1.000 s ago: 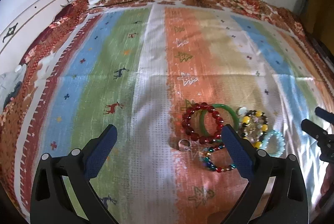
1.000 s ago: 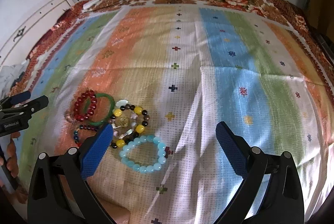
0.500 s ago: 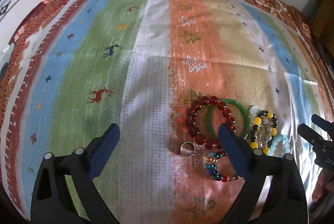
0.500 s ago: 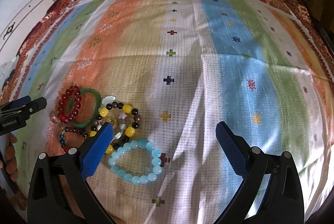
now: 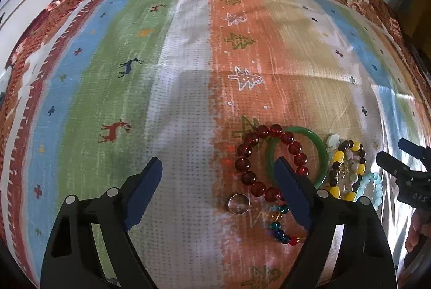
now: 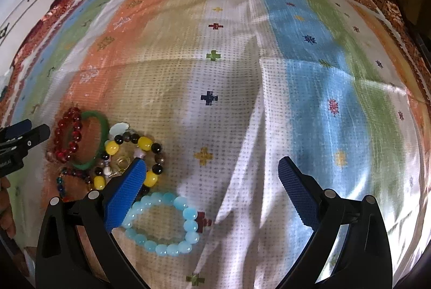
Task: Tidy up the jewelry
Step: 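Lower the left tool over the red bead bracelet, then close the left tool on the red bead bracelet while the right tool grasps the yellow-black bracelet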
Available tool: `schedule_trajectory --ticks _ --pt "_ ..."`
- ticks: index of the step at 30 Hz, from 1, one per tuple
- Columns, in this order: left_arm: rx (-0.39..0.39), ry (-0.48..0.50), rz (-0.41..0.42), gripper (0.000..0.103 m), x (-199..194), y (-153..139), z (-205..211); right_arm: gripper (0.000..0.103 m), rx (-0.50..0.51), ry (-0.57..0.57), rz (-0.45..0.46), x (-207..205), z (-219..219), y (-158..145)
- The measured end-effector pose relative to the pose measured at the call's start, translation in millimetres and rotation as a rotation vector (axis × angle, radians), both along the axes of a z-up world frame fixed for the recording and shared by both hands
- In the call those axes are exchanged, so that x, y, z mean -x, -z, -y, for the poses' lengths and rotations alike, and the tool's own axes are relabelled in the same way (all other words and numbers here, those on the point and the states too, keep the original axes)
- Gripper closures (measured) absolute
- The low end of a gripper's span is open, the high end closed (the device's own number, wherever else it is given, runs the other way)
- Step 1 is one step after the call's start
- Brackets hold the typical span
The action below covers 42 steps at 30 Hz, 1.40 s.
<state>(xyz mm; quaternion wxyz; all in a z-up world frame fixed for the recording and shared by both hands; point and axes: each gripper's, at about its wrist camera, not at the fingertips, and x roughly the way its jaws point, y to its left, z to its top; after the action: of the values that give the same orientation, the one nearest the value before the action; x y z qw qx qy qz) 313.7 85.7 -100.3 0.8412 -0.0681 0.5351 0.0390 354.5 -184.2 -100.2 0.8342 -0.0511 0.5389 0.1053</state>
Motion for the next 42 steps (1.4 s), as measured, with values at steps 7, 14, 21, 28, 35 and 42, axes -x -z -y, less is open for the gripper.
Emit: schedule_trajectory --ticks 7,14,21,28,35,42 --pt "0.034 0.033 -0.001 0.023 -5 5 3 0.004 0.040 -0.013 -0.033 -6 -10 12" --pt "0.024 0.046 0.002 0.023 -10 11 1 0.004 0.034 0.002 -0.072 -17 -12 23" --pt "0.026 0.065 -0.016 0.027 -12 20 -2 0.004 0.040 0.015 -0.086 -23 -14 28" --pt "-0.018 0.103 -0.030 0.034 -17 23 4 0.016 0.037 0.024 -0.091 -27 -13 27" --pt "-0.112 0.179 -0.039 0.046 -17 28 17 0.037 0.032 0.003 -0.088 -25 -10 23" --pt "-0.093 0.199 -0.053 0.088 -16 27 21 0.079 0.018 -0.002 -0.093 -25 -4 19"
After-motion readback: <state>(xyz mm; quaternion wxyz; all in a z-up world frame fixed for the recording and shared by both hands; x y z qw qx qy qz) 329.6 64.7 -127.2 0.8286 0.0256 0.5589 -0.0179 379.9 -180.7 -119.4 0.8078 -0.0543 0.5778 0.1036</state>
